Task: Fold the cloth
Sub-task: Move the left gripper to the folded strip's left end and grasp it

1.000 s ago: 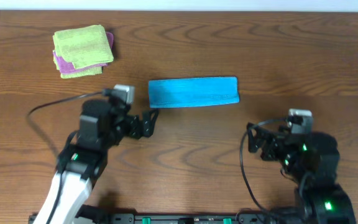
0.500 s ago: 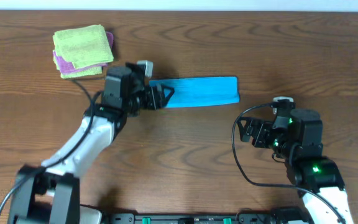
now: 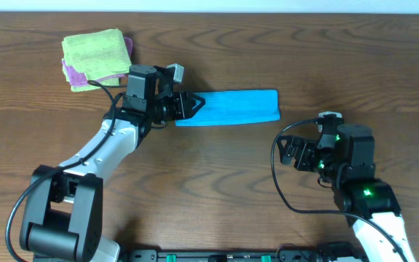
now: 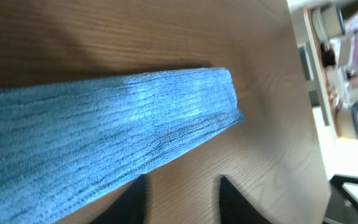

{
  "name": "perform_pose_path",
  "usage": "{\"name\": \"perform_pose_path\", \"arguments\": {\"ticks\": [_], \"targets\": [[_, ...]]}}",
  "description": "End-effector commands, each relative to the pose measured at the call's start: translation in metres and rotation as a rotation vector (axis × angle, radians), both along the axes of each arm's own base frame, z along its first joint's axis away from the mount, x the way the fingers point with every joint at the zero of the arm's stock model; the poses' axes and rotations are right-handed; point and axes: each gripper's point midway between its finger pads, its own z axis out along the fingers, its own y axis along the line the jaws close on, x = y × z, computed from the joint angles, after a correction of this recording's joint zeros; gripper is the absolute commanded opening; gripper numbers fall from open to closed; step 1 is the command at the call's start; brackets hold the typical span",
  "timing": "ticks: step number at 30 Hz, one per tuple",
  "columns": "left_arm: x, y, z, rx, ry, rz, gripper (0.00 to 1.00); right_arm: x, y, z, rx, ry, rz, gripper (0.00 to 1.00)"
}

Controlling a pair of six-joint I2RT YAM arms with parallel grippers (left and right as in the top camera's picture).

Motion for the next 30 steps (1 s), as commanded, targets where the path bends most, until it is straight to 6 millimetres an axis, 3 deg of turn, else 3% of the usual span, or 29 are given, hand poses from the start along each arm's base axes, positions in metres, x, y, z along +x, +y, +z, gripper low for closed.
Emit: {"name": "perform_pose_path", "arguments": {"ticks": [1,2,7,9,14,21,30], "targets": [[0.002,-0.003,0.008,-0.042,0.032,0.015,0.18,0.004,0.0,0.009,-0.012,-0.024,0.003,0.99],[0.002,-0.004,0.008,-0.053,0.054,0.03,0.06,0.004,0.0,0.009,-0.012,-0.024,0.003,0.98],[0.008,0.013,-0.007,0.036,0.078,0.125,0.06,0.002,0.0,0.008,0.001,-0.007,-0.008,0.86],[0.012,0.019,-0.013,0.078,0.07,0.158,0.06,0.0,0.002,0.007,0.013,-0.002,0.004,0.76],[0.015,0.023,-0.02,0.141,0.027,0.15,0.06,0.0,0.005,0.008,0.024,-0.003,0.015,0.75],[0.013,0.021,-0.041,0.208,0.024,0.119,0.06,-0.001,0.007,0.008,0.031,0.0,0.023,0.91],[0.015,0.04,-0.058,0.399,-0.006,0.171,0.06,-0.001,0.006,0.008,0.03,0.001,0.022,0.92]]}}
